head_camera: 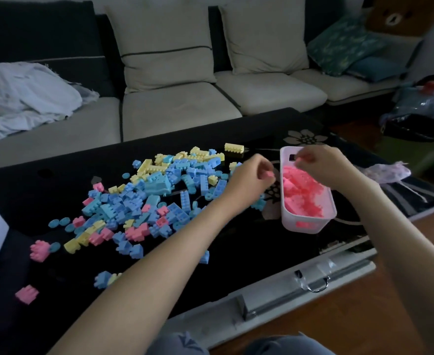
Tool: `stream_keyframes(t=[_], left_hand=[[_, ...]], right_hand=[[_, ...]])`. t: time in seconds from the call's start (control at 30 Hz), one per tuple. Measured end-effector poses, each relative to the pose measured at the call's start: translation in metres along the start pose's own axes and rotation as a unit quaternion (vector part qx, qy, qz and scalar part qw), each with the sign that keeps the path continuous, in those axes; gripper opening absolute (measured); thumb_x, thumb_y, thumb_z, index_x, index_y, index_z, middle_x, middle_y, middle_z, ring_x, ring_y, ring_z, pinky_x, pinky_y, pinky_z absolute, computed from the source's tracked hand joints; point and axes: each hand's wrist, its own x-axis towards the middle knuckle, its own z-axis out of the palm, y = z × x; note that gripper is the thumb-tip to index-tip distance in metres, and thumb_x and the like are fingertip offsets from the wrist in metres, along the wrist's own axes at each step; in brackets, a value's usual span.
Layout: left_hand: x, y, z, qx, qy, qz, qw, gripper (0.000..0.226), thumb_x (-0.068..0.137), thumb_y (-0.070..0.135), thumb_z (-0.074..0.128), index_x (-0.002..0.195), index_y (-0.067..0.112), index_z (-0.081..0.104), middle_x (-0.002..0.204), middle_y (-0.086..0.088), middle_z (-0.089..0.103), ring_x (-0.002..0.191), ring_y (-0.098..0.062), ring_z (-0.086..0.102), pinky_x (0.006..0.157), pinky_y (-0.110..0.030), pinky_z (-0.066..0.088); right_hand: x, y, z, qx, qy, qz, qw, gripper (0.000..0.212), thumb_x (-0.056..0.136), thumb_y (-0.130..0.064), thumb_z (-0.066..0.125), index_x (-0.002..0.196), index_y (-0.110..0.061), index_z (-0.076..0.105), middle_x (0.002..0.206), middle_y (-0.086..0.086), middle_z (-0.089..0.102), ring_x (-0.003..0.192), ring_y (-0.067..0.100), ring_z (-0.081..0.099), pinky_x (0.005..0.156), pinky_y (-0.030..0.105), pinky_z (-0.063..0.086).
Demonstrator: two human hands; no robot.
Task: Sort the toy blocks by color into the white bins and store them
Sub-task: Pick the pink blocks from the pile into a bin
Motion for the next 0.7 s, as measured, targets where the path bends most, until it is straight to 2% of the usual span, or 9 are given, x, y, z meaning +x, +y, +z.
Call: stream_keyframes(t=[0.1,0.17,0.2,0.27,0.33,0.43,0.5,0.6,0.7], left_hand=[[0.003,0.020,0.033,0.031,-0.024,0.048,0.998,0.020,0.089,0.019,0.060,0.107,0.014,0.055,0.098,0.002,0.062,0.089,-0.011,0.058,0.077,-0.024,0.048],[0.008,0.022,0.050,0.167,-0.057,0.077,0.981,0.025,0.091,0.026,0.056,0.112,0.012,0.052,0.105,-0.003,0.063,0.101,-0.021,0.057,0.090,-0.037,0.043],[0.011,0.019,0.055,0.244,-0.075,0.076,0.964,0.027,0.092,0.031,0.054,0.112,0.013,0.051,0.110,-0.003,0.062,0.108,-0.024,0.053,0.094,-0.040,0.037],[0.015,0.016,0.059,0.310,-0.100,0.053,0.944,0.030,0.092,0.039,0.052,0.112,0.017,0.055,0.119,-0.001,0.058,0.119,-0.025,0.042,0.098,-0.042,0.028],[0.014,0.012,0.056,0.319,-0.100,0.056,0.941,0.029,0.093,0.040,0.050,0.114,0.023,0.061,0.130,0.001,0.050,0.128,-0.023,0.030,0.102,-0.041,0.021],[0.007,0.014,0.048,0.295,-0.073,0.084,0.949,0.028,0.097,0.034,0.047,0.119,0.026,0.062,0.141,0.004,0.041,0.133,-0.020,0.022,0.107,-0.040,0.015],[0.000,0.012,0.036,0.260,-0.051,0.086,0.961,0.027,0.098,0.029,0.046,0.118,0.026,0.064,0.139,0.006,0.044,0.132,-0.019,0.026,0.108,-0.039,0.018],[-0.018,0.002,0.006,0.216,-0.046,0.079,0.972,0.026,0.097,0.016,0.046,0.114,0.019,0.065,0.126,0.001,0.054,0.124,-0.019,0.041,0.107,-0.037,0.029],[-0.043,-0.011,-0.031,0.217,-0.064,0.021,0.974,0.028,0.098,0.010,0.042,0.119,0.012,0.060,0.121,-0.005,0.054,0.116,-0.018,0.047,0.094,-0.023,0.034]], right_hand=[[-0.015,0.019,-0.004,-0.080,-0.106,-0.010,0.991,0.016,0.089,-0.031,0.054,0.101,-0.037,0.062,0.103,-0.006,0.061,0.107,0.020,0.050,0.092,0.039,0.035],[-0.025,0.024,0.000,-0.117,-0.151,-0.033,0.981,0.010,0.088,-0.033,0.055,0.093,-0.042,0.055,0.095,-0.012,0.057,0.108,0.015,0.039,0.089,0.037,0.025],[-0.027,0.026,0.003,-0.115,-0.152,-0.040,0.981,0.012,0.087,-0.032,0.056,0.093,-0.042,0.054,0.096,-0.012,0.057,0.108,0.013,0.035,0.089,0.037,0.022],[-0.028,0.032,0.004,-0.109,-0.151,-0.054,0.981,0.021,0.082,-0.035,0.060,0.101,-0.039,0.053,0.100,-0.009,0.057,0.111,0.013,0.033,0.091,0.037,0.018],[-0.030,0.035,0.000,-0.092,-0.174,-0.061,0.979,0.029,0.078,-0.040,0.065,0.102,-0.037,0.050,0.104,-0.007,0.056,0.114,0.014,0.033,0.096,0.036,0.015],[-0.032,0.031,-0.010,-0.063,-0.154,-0.075,0.983,0.022,0.082,-0.042,0.062,0.100,-0.037,0.051,0.104,-0.014,0.055,0.119,0.013,0.031,0.100,0.036,0.015],[-0.032,0.018,-0.016,-0.041,-0.103,-0.090,0.990,0.018,0.086,-0.042,0.057,0.102,-0.034,0.056,0.103,-0.017,0.058,0.123,0.015,0.031,0.101,0.035,0.016],[-0.033,-0.015,-0.016,-0.001,-0.057,-0.134,0.989,0.020,0.089,-0.036,0.055,0.106,-0.026,0.059,0.105,-0.012,0.063,0.125,0.020,0.032,0.097,0.035,0.020],[-0.038,-0.056,-0.005,0.017,-0.060,-0.202,0.977,0.023,0.089,-0.032,0.056,0.110,-0.021,0.059,0.098,-0.012,0.060,0.120,0.021,0.036,0.096,0.036,0.026]])
